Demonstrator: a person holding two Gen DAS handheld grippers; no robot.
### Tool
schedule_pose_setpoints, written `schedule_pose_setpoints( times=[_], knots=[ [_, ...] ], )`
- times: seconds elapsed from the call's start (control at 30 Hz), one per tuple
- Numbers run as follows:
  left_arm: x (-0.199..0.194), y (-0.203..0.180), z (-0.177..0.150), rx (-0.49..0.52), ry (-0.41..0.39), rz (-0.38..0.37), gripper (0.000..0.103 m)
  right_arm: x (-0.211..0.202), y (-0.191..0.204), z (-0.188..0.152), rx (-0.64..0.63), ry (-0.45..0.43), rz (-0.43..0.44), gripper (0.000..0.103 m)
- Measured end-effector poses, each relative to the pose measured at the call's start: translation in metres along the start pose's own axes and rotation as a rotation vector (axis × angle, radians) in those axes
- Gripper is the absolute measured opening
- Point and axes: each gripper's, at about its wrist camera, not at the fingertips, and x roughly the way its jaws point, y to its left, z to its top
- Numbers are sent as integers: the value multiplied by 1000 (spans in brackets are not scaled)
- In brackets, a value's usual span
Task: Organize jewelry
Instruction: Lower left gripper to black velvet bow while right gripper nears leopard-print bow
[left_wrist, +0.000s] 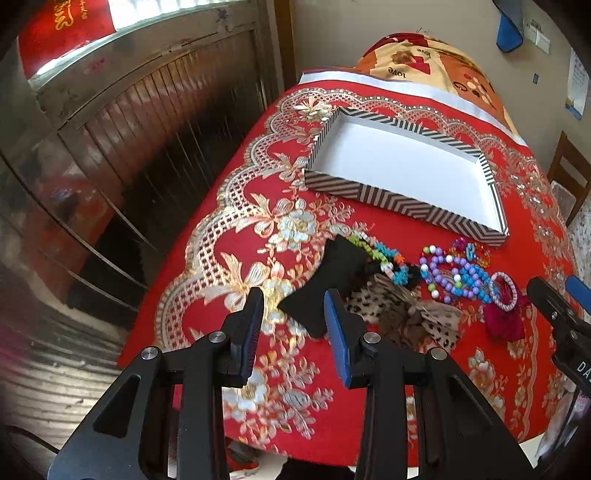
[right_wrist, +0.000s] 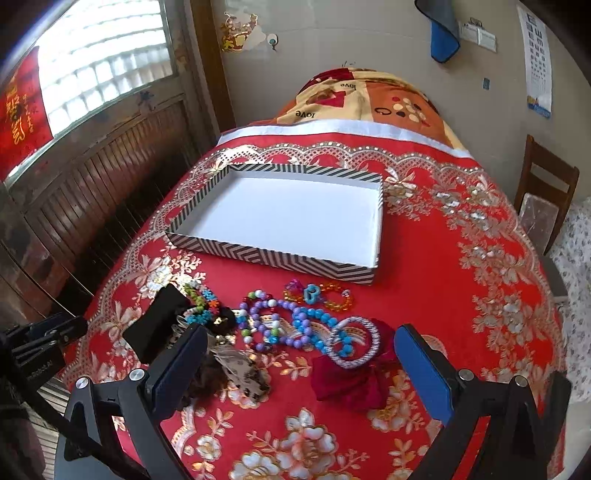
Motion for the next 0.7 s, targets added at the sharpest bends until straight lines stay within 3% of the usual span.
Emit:
schedule_pose_setpoints(
  times=[0.33,0.7],
  knots=[
    [17,9,9,15,15,-54,33,15,8,-2,58,27,-17,100],
    [9,-3,3,-17,1,-18,33,12,-8,-3,3,68,34,100]
  ],
)
